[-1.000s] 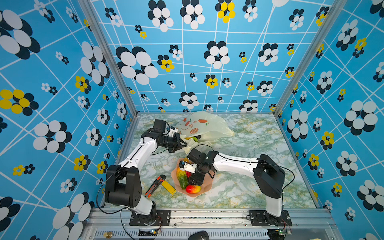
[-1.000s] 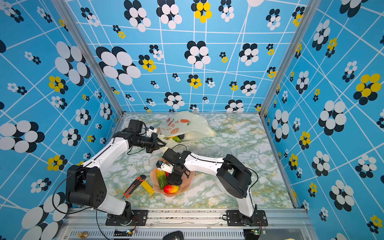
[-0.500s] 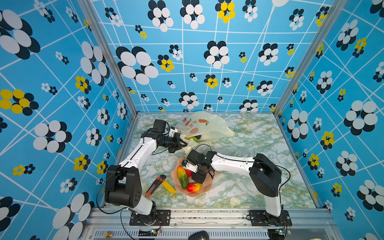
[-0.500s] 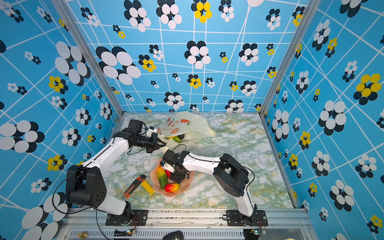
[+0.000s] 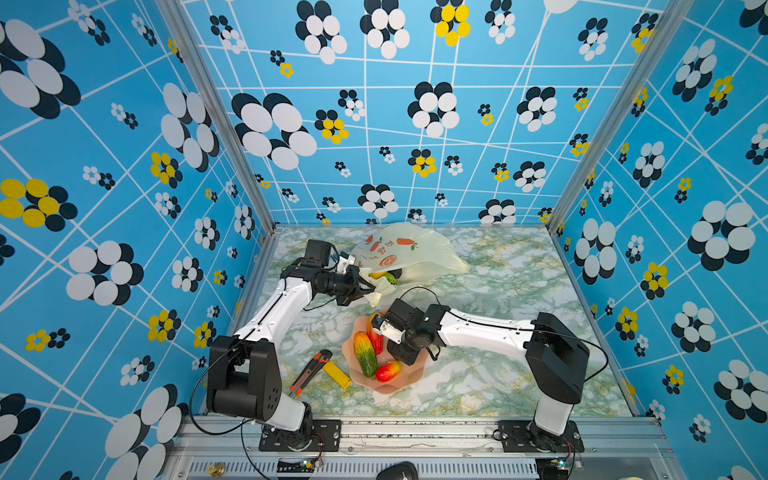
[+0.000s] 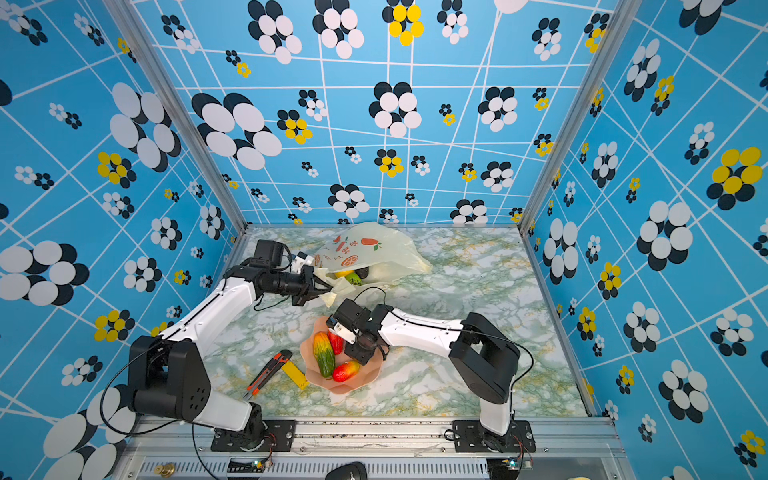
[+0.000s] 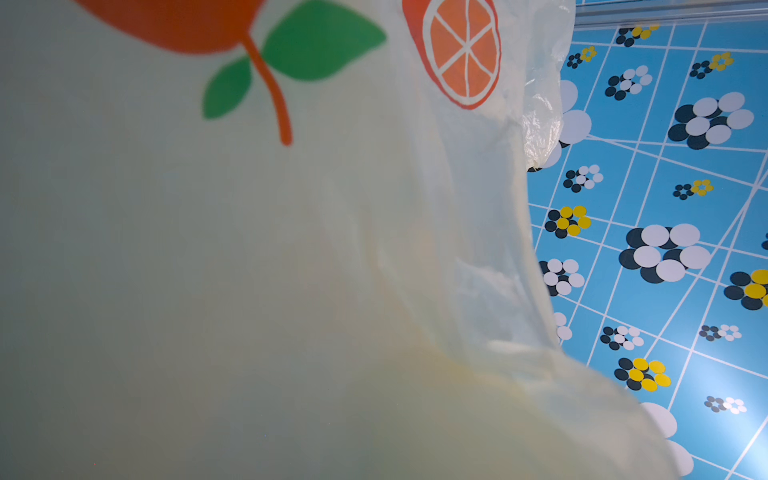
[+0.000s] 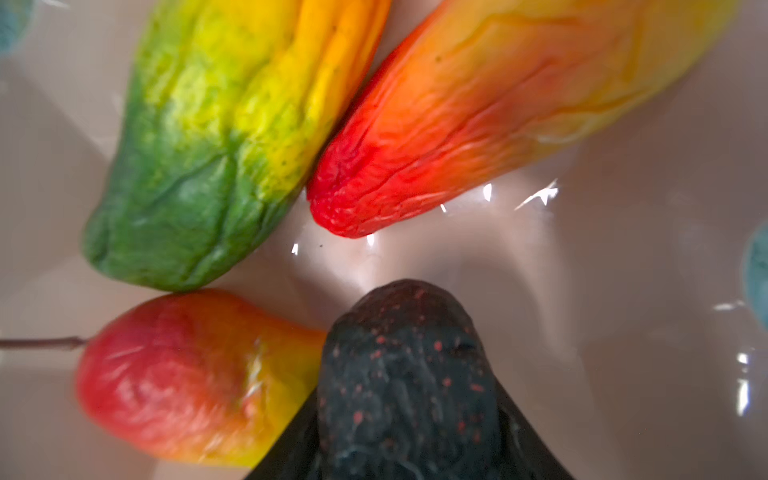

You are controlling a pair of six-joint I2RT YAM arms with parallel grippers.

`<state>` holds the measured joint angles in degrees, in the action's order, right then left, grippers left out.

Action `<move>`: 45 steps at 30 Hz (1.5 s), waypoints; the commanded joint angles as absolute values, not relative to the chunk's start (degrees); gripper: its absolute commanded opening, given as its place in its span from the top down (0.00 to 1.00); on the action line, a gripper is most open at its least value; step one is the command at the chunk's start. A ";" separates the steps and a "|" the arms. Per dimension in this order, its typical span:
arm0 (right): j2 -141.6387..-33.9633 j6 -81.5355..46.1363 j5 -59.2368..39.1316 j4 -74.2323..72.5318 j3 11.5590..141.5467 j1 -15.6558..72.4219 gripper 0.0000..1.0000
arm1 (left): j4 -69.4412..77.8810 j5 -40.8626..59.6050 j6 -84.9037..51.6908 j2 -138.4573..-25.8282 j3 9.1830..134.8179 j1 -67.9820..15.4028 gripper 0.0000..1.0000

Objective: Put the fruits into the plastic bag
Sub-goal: 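Lift the black fruit with the right gripper and carry it into the bag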

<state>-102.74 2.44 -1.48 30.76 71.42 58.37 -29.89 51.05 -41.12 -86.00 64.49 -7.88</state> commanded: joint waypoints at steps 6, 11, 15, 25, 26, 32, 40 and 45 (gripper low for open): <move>-92.57 -19.67 -13.68 9.65 59.51 49.91 0.47 | -24.73 50.98 -44.17 -84.82 61.74 -8.47 1.00; -88.85 -34.01 -18.45 -3.33 53.07 46.13 0.47 | -24.07 50.12 -44.62 -85.67 62.59 -9.79 1.00; -86.79 -41.56 -20.63 -8.40 50.52 44.34 0.47 | -24.32 49.53 -44.21 -86.49 63.25 -10.86 1.00; -82.71 -54.77 -22.49 -12.62 47.53 38.21 0.48 | -28.55 48.87 -40.45 -87.70 65.65 -12.56 1.00; -82.73 -55.54 -22.55 -13.07 47.50 37.81 0.48 | -29.17 48.89 -39.82 -87.80 66.04 -12.81 1.00; -87.15 -60.85 -24.11 -14.82 50.56 35.58 0.49 | -32.93 48.79 -36.20 -88.15 67.90 -14.26 1.00; -97.92 -60.77 -29.31 -8.72 62.14 32.74 0.50 | -39.99 47.29 -30.18 -88.48 70.78 -16.44 1.00; -103.93 -62.38 -28.98 -8.11 67.81 30.69 0.50 | -41.99 46.42 -28.56 -88.46 71.51 -18.32 1.00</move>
<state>-101.49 -61.12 -27.86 -9.82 64.84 31.79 -38.68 47.37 -31.46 -87.74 69.65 -17.34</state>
